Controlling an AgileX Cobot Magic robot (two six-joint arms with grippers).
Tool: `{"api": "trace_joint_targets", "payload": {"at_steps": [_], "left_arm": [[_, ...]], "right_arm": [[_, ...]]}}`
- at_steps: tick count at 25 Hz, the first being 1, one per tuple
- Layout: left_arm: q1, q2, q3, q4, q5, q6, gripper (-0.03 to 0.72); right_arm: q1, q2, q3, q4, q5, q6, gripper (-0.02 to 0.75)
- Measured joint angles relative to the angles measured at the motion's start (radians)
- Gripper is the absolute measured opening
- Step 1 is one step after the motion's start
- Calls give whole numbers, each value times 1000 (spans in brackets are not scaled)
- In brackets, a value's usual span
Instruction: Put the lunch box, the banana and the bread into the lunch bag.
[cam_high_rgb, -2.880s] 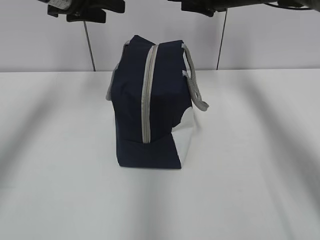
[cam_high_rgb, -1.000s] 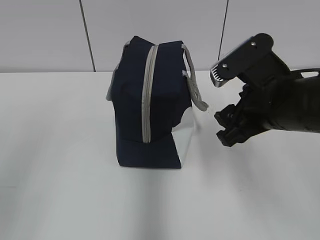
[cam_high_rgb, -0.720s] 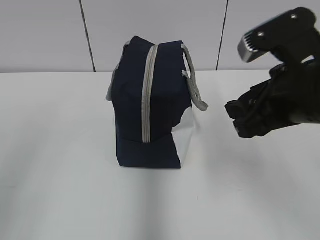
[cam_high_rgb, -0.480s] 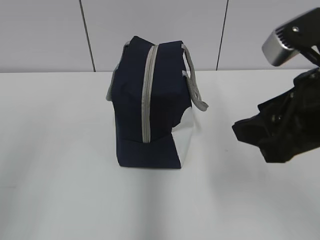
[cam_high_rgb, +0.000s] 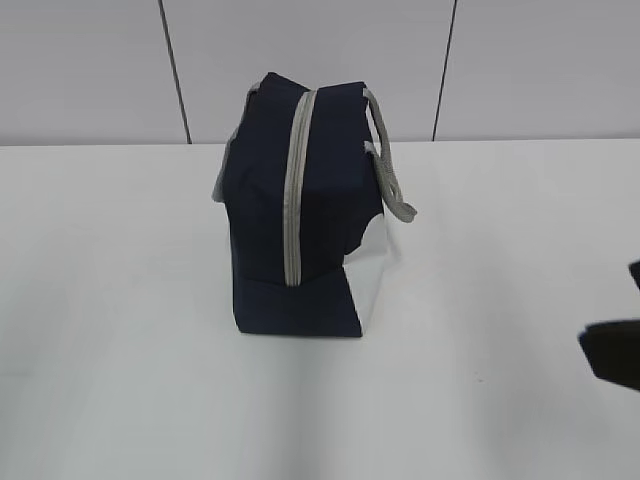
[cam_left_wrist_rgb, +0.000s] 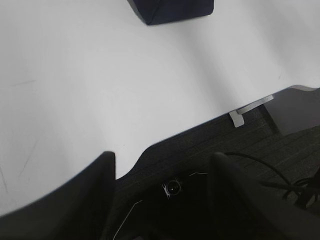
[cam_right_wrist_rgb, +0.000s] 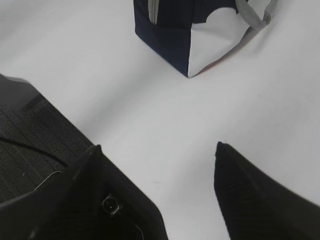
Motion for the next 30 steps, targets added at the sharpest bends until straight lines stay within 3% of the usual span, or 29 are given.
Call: {"api": "trace_joint_targets", "payload": {"at_steps": [6, 13, 20, 30], "left_arm": [[-1, -123, 92, 22, -31, 26, 414], [-3, -181, 171, 43, -107, 33, 414], [-3, -181, 173, 90, -109, -18, 414], [-3, -181, 173, 99, -110, -34, 414]], "right_arm": [[0, -220, 112, -23, 97, 74, 511], [0, -464, 226, -169, 162, 301, 511], [0, -529, 245, -316, 273, 491, 511], [0, -529, 252, -295, 286, 438, 511]]}}
